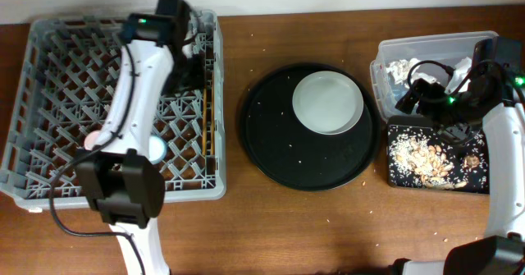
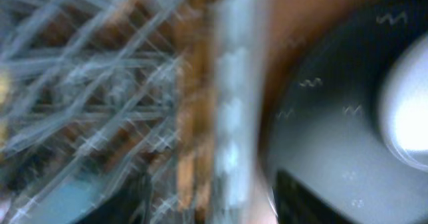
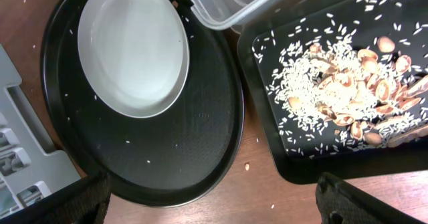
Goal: Sort waste into correct bins and load items into the dishwasher rack
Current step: 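Grasp the white plate with the left gripper and stand it in the rack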
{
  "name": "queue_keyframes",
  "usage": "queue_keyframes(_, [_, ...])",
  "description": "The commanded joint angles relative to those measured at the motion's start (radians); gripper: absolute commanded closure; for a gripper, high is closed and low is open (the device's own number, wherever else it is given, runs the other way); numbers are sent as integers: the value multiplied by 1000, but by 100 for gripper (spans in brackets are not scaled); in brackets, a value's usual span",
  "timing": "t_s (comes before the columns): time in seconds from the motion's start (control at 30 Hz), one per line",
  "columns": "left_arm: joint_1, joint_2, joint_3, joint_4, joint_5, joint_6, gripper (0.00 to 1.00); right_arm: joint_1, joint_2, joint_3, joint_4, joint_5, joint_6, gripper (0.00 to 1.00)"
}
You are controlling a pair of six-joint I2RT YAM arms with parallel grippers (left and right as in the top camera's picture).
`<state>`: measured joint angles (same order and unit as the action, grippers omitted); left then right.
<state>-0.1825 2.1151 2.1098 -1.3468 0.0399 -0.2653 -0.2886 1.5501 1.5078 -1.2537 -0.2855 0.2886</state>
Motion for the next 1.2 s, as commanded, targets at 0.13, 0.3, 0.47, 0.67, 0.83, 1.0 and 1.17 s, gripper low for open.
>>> queue_keyframes(0.13, [-354,311,17,371,294,-8,34,-5,-5,7,1,3,8,2])
queue_keyframes(0.3, [-398,412,17,384,249,-60,87,-5,-5,7,1,3,8,2])
queue_keyframes(0.47, [-231,211,112,165,154,-93,100,-5,-5,7,1,3,8,2])
queue_keyframes(0.67, [-6,-267,143,-126,-881,13,100,-5,-5,7,1,3,8,2])
queue_keyframes(0.83, [254,-269,-53,34,-1089,21,100,-5,-5,7,1,3,8,1])
queue_keyframes(1.0, [312,-264,-369,521,-1045,314,100,-5,-5,7,1,3,8,2])
queue_keyframes(1.17, [312,-263,-505,632,-965,323,87,-5,-5,7,1,3,8,1])
